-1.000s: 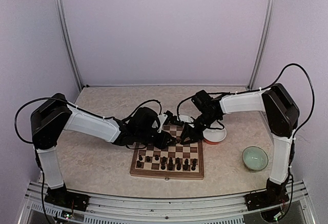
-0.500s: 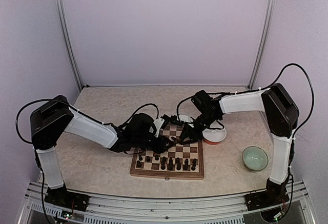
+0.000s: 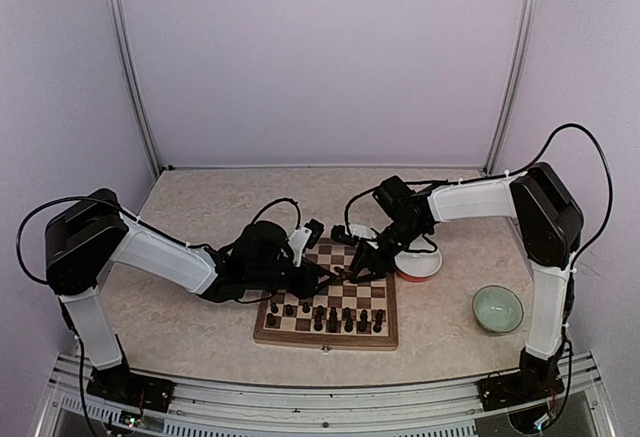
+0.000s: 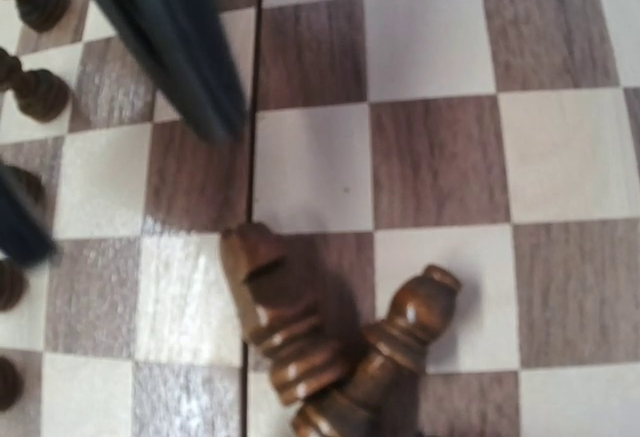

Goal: Set up the chess pieces on the board
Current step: Pick up the chess pile from the chessboard.

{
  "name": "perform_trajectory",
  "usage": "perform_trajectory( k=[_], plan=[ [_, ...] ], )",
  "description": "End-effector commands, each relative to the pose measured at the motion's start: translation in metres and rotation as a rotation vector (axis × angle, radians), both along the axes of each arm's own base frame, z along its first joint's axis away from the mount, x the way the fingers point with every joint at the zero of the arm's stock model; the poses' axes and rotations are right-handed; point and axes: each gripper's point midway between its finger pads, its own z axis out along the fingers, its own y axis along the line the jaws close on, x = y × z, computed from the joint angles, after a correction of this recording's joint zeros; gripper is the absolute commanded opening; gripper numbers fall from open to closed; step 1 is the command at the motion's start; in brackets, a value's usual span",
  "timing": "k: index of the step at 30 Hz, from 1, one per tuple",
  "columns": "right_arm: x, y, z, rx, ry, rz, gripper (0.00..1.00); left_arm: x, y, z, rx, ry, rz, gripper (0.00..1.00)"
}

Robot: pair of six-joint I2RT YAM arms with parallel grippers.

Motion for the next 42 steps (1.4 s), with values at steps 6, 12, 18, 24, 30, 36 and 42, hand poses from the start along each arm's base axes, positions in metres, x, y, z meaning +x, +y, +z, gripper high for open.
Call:
perform_trajectory(
  k=[6, 12, 18, 24, 30, 36, 42],
  plan=[
    [0.007, -0.005, 0.023, 0.045, -0.019, -0.01, 0.39, 0.011, -0.017, -0.023, 0.054, 0.024, -0.028, 0.34],
    [0.012, -0.01, 0.03, 0.056, -0.03, -0.024, 0.39, 0.014, -0.02, -0.038, 0.092, 0.046, -0.027, 0.29],
    [0.013, -0.013, 0.034, 0.063, -0.036, -0.03, 0.39, 0.008, -0.012, -0.053, 0.173, 0.056, -0.021, 0.28],
    [0.013, -0.013, 0.033, 0.063, -0.035, -0.027, 0.39, 0.004, -0.007, -0.063, 0.238, 0.053, -0.02, 0.22],
    [0.011, -0.013, 0.034, 0.072, -0.034, -0.024, 0.39, 0.008, 0.001, -0.064, 0.298, 0.032, -0.01, 0.13],
    [0.016, -0.004, 0.03, 0.097, 0.031, -0.07, 0.39, 0.009, 0.003, -0.044, 0.254, 0.009, -0.029, 0.08],
    [0.023, 0.005, 0.032, 0.129, 0.085, -0.124, 0.39, 0.005, 0.001, -0.032, 0.179, 0.02, -0.057, 0.06]
  ],
)
